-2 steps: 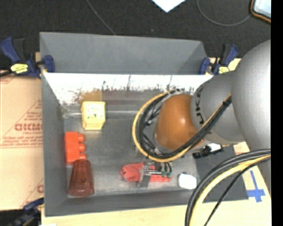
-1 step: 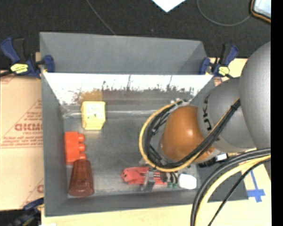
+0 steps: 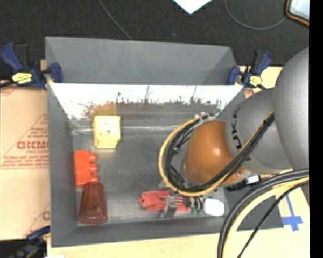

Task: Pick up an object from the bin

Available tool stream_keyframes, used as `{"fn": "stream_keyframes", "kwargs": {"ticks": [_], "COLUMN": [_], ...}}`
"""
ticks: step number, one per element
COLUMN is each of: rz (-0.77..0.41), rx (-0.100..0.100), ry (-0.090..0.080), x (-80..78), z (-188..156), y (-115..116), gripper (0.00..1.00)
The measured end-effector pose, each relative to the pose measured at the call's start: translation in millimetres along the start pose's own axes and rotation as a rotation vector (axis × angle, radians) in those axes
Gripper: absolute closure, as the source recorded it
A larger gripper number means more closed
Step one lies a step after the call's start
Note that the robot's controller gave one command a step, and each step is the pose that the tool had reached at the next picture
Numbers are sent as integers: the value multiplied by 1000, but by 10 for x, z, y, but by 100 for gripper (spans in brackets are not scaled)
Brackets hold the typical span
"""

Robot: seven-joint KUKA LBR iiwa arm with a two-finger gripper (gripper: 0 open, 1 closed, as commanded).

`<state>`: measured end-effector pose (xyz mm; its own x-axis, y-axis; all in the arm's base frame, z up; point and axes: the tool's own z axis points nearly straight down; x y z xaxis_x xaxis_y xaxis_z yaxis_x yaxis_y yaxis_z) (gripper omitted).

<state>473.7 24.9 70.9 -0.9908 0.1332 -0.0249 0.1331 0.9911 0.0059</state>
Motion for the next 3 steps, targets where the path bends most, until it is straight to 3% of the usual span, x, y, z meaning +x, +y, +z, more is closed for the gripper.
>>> {"fn": "stream_keyframes", "kwargs": {"ticks": [1,3], "rz": [0,2], "rx": [0,2], "ry": [0,13], "x": [-20,13], "z": [-713,-676], "y": [-3,-11], "gripper": [100,100]}}
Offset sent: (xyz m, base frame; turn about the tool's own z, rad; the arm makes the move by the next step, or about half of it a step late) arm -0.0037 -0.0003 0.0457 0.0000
